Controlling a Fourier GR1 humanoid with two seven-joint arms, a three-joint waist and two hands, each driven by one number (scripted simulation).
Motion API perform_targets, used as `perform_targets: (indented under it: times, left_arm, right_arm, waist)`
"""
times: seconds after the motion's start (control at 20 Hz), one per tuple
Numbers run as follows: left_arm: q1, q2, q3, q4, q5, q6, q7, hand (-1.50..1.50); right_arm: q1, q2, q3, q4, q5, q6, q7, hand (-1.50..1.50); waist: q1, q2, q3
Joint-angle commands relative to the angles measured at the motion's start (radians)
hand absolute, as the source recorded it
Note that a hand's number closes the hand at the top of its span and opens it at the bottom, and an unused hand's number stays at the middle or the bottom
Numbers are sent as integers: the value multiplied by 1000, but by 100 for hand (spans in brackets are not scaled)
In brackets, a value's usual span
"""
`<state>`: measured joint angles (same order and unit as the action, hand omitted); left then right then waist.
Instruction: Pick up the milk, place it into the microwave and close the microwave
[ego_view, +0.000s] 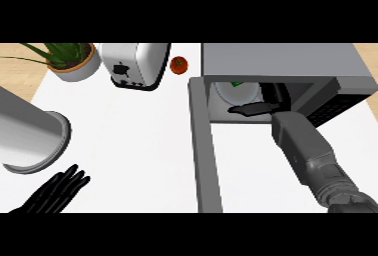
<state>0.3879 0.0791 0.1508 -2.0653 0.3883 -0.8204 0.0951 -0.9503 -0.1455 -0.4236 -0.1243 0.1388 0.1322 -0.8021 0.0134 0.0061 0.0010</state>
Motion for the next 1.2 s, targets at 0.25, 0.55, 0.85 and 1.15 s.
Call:
perform_targets:
  times: [0.25, 0.55, 0.85, 1.15]
  left_arm:
    - [-65, -77, -91, 73, -231, 26, -89, -150]
    - [-190, -79, -149, 183, -337, 105, -96, 150]
    - [-274, -79, -199, 300, -471, 162, -135, 150]
    - [-338, -79, -282, 402, -595, 185, -232, 150]
  right_arm:
    - [250, 103, 77, -92, 18, 75, -102, -150]
    - [420, 65, 127, -186, 44, 45, -102, -150]
    - [606, 3, 126, -334, 5, 129, -123, -150]
    - [826, -42, 136, -557, -50, 215, -103, -150]
  waist:
    - [-42, -21, -3]
    - [-73, -23, -4]
    - [-93, -25, -6]
    - [-88, -22, -7]
